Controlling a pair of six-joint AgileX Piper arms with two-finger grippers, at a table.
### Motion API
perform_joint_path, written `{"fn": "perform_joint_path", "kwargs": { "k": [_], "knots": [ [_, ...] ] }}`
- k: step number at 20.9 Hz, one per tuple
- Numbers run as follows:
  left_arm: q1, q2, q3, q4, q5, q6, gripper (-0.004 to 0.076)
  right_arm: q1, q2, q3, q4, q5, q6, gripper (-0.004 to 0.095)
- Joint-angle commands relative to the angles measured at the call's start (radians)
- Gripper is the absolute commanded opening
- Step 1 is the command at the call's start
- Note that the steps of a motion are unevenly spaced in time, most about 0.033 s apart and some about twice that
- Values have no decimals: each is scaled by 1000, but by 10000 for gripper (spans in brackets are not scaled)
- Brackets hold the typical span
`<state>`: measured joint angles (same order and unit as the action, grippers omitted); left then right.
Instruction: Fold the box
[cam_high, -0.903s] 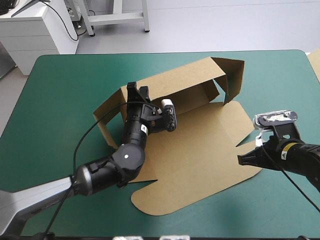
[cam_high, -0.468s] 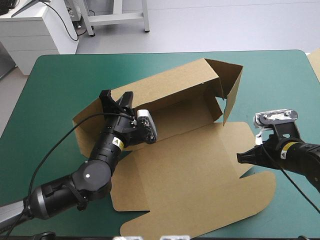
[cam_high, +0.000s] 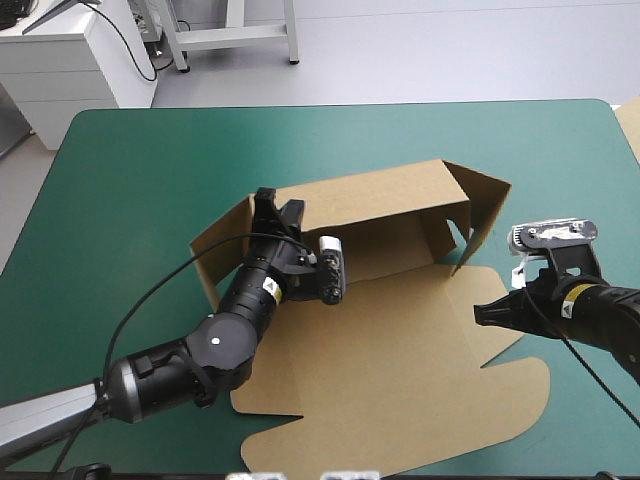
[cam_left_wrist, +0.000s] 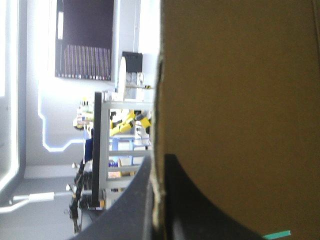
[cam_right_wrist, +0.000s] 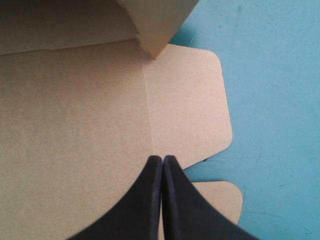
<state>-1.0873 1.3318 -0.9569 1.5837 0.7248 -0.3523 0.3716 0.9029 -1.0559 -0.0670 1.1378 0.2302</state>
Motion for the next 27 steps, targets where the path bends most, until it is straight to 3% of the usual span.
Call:
{"fn": "perform_joint_path", "kwargs": {
  "k": [1,11,15,19,21,24,27],
  "knots": [
    [-1,18,-36,158,-38,-10,-8,-6,-11,-25,-15,-43,-1,-19],
    [33,96,-32,204,-30,-21,-8,-6,-4,-25,-25,-62,-1,-19],
    [70,120,-32,204,-37,-12,-8,-6,56,-39,-93,-58,-1,-19],
    [70,126,-32,204,-101,83,-8,-8,186,-212,-169,-34,-49,-21],
    [70,126,-32,204,-102,83,-8,-64,274,-328,-171,-4,-107,-21],
    [70,126,-32,204,-102,91,-8,-188,383,-455,-88,28,-205,-21],
    [70,126,-32,204,-124,126,-8,-360,522,-604,178,56,-374,-21]
  ]
}}
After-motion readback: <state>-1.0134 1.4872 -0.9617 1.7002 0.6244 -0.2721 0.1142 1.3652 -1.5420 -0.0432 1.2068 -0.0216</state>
